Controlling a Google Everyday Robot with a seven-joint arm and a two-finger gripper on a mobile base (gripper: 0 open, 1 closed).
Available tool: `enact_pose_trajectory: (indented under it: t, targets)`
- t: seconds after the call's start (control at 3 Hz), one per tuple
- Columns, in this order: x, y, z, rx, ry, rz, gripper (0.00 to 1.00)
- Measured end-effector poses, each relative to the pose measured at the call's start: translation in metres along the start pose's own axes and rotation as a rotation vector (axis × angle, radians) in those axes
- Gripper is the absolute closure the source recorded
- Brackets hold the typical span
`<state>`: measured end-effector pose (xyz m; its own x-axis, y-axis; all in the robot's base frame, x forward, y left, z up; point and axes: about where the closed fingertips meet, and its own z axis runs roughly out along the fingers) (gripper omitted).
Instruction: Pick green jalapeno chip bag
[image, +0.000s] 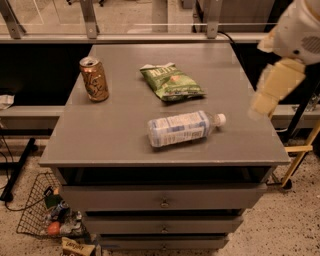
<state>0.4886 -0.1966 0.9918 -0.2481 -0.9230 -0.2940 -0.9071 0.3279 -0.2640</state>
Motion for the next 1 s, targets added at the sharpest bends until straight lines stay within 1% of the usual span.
enact_pose_trajectory:
  t: [0.33, 0.67, 1.0]
  targets:
    - [-0.033, -0.041, 0.032, -0.023, 0.005, 0.040, 0.00]
    - [-0.049, -0.084, 0.072, -0.033, 0.021, 0.139, 0.00]
    - [-0.036, -0.126, 0.122, -0.077, 0.036, 0.301, 0.00]
